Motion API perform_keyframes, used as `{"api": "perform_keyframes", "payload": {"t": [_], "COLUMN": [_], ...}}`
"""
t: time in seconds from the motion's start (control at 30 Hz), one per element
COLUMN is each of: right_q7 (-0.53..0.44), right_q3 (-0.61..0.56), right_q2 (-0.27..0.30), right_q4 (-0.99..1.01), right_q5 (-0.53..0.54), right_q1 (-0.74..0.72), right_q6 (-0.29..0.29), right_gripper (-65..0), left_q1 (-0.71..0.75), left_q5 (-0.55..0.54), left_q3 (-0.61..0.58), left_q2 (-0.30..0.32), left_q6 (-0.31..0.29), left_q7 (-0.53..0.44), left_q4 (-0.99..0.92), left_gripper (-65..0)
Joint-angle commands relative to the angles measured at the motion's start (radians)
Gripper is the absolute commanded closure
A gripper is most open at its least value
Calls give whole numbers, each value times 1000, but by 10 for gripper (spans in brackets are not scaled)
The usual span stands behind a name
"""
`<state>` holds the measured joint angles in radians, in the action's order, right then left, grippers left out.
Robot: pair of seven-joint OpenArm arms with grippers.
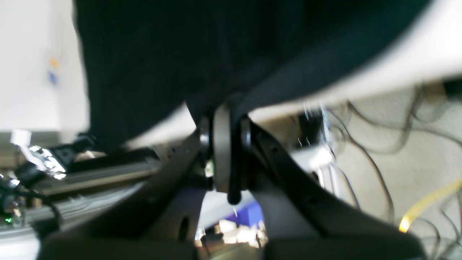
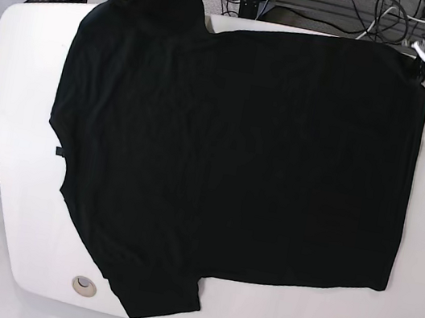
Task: Fold the T-shirt properly
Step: 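Lift the shoulder corners and pull them toward the hem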
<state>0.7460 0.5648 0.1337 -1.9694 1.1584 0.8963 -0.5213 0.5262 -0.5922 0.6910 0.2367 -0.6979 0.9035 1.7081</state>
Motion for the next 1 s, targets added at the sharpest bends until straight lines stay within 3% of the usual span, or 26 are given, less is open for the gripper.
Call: {"api": "perform_keyframes", "payload": {"t": [0.0, 0.27, 0.4, 0.5, 0.8, 0.97], "right_q7": [28, 140, 151, 151, 151, 151], "right_q3": [14, 18, 11, 5, -124, -199], "right_q2": [45, 54, 59, 96, 180, 223], "right_q4": [-17, -2, 63, 140, 394, 539], "right_q5": [55, 71, 70, 70, 70, 70], "right_q1": [-29, -285, -400, -484, -747, -911], "right_q6": [-12, -3, -1, -1, -1, -1], "right_gripper": [0, 0, 0, 0, 0, 0], "left_q1": [-42, -251, -315, -361, -469, -507], "left_q5": [-18, -15, -13, -13, -12, -13], "left_q3": [-15, -55, -80, -80, -72, -72], "left_q2": [-7, -98, -99, -98, -95, -75], "left_q6": [0, 0, 0, 0, 0, 30], "left_q7": [-21, -21, -21, -21, -25, -27], "left_q4": [28, 50, 46, 45, -24, -89], "left_gripper": [0, 0, 0, 0, 0, 0]}}
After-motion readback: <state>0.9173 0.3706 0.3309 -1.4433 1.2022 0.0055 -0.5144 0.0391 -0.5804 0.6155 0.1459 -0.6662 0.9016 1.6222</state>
